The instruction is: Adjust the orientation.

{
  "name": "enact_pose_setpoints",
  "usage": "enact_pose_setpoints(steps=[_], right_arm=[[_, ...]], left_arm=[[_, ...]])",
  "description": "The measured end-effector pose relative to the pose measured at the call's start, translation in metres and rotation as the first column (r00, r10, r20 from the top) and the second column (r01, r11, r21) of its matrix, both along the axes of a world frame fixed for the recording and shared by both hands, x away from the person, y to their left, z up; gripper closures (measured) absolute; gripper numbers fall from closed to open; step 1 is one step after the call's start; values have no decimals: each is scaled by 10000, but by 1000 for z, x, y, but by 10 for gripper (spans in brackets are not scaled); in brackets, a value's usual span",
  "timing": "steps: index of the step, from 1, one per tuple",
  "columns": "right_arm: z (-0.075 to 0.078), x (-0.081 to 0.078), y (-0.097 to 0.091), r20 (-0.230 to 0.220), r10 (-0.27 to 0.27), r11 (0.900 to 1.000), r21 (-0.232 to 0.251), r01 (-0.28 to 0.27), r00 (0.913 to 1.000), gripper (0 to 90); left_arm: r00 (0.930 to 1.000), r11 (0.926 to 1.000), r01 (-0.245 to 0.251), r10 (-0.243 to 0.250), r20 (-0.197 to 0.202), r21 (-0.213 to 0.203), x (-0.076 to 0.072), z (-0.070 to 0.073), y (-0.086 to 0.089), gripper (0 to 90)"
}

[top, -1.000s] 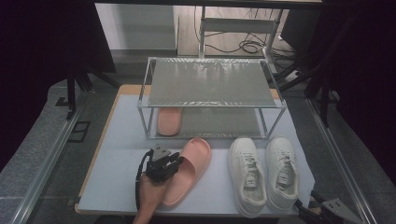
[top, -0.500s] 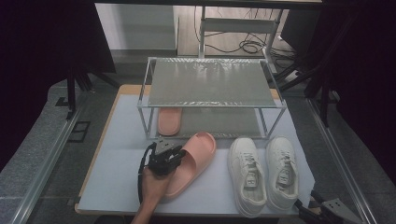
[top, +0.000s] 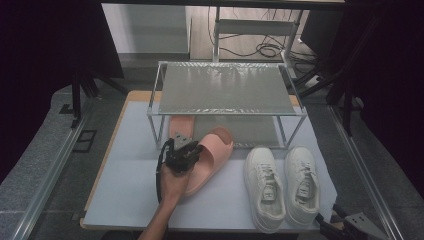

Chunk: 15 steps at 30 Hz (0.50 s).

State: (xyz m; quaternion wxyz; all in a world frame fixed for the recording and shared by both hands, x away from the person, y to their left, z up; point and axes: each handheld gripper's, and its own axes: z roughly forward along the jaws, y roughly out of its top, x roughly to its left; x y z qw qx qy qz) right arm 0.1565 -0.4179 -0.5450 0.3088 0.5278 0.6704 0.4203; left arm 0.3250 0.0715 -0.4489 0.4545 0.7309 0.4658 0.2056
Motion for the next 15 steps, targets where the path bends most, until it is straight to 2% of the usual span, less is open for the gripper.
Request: enact_pose_setpoints(steps=[9,15], right_arm=[[0,0,0,-32,6,10000,-25,-6,10000,236],[0,0,0,-34,18,10000,-23,-18,10000,236]], left_arm=[[9962,9962,-875,875,21,22,30,-6,-10,752],[9905,9904,-1371,1372,-53,169,48,-15,-17,750]])
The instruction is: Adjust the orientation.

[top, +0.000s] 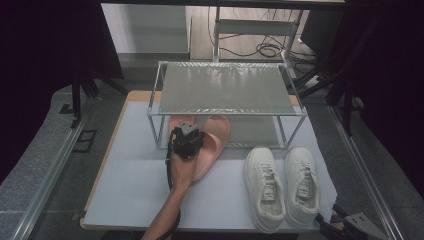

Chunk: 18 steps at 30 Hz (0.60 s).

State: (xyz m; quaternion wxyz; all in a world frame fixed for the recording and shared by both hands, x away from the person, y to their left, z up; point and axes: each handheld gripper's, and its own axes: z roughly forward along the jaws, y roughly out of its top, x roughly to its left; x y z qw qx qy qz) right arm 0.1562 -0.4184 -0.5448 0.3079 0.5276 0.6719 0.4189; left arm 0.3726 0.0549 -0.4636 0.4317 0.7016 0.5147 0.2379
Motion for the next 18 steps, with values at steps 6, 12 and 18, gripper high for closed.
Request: enact_pose_setpoints(steps=[6,12,18], right_arm=[[0,0,0,35,-4,10000,45,4,10000,234],[0,0,0,38,0,10000,51,0,10000,234],[0,0,0,41,-2,10000,49,1,10000,234]], left_arm=[[9985,9991,-417,419,-364,51,12,-10,-2,749],[9974,9995,-300,292,-656,-113,15,-15,2,727],[9982,9999,161,-160,-585,15,5,-10,9,704]])
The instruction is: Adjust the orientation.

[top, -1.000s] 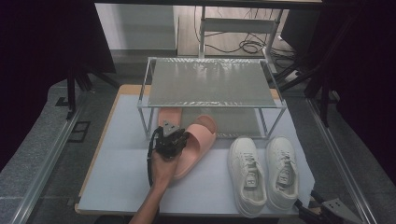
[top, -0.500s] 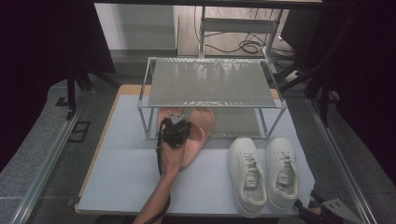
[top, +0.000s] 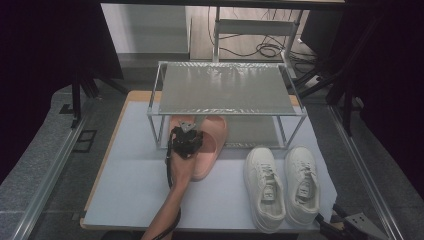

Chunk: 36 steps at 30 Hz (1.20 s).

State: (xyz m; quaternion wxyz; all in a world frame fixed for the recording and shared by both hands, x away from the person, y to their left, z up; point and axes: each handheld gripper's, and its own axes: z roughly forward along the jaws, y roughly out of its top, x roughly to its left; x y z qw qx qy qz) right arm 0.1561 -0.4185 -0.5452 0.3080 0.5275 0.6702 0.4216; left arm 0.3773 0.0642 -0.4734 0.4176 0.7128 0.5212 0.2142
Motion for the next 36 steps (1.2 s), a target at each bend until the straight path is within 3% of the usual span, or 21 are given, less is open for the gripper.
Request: enact_pose_setpoints(steps=[8,15,23,32,36], right_arm=[[0,0,0,-1,-1,10000,-3,1,10000,234],[0,0,0,1,-9,10000,-1,9,10000,234],[0,0,0,41,4,10000,11,-4,10000,234],[0,0,0,43,5,10000,7,-5,10000,234],[0,0,0,47,-1,10000,18,1,10000,234]], left_arm=[[9973,9972,729,-727,90,-165,-21,9,16,689],[9858,9858,1661,-1666,-213,-230,-38,11,23,676],[9771,9771,2126,-2126,-10,57,-58,6,27,646],[9621,9620,2724,-2725,-54,-198,-84,-2,34,770],[9592,9589,2826,-2828,-58,-257,-98,-7,39,850]])
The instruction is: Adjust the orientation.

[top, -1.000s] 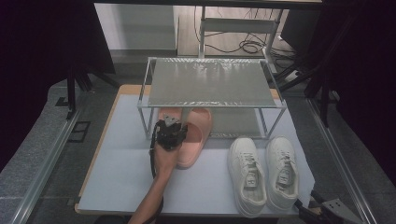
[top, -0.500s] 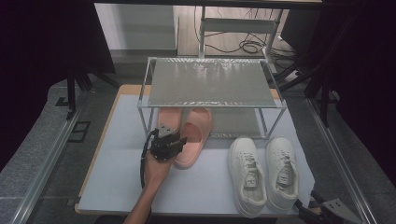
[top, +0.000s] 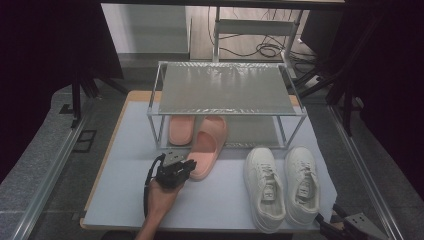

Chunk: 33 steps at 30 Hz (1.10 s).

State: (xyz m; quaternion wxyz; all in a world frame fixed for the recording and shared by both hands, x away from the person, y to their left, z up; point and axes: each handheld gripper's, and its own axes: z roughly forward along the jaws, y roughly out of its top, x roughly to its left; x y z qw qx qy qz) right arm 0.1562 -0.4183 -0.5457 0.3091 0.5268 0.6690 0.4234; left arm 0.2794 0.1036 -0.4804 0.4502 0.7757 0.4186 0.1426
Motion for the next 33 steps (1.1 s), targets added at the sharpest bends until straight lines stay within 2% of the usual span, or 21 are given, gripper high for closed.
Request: enact_pose_setpoints(steps=[3,8,12,18,24,29,33], right_arm=[[0,0,0,0,3,10000,-9,-3,10000,234],[0,0,0,2,-4,10000,-11,4,10000,234],[0,0,0,26,-5,10000,-24,5,10000,234],[0,0,0,34,-4,10000,-21,4,10000,234],[0,0,0,37,-1,10000,-32,1,10000,234],[0,0,0,0,14,10000,-29,-14,10000,234],[0,0,-1,-13,46,10000,-36,-46,10000,233]], left_arm=[[9999,9999,90,-89,-107,61,-9,-7,3,895],[9994,9995,97,-87,-335,303,-19,-22,6,899],[9986,9975,113,-77,-523,693,-20,-32,3,899],[9989,9906,-7,70,-455,1371,-13,-38,-3,898],[9989,9910,-12,74,-453,1341,-10,-38,-6,898],[9993,9918,163,-120,-353,1266,-8,-39,-14,898],[9997,9943,122,-100,-218,1055,-5,-38,-19,897]])
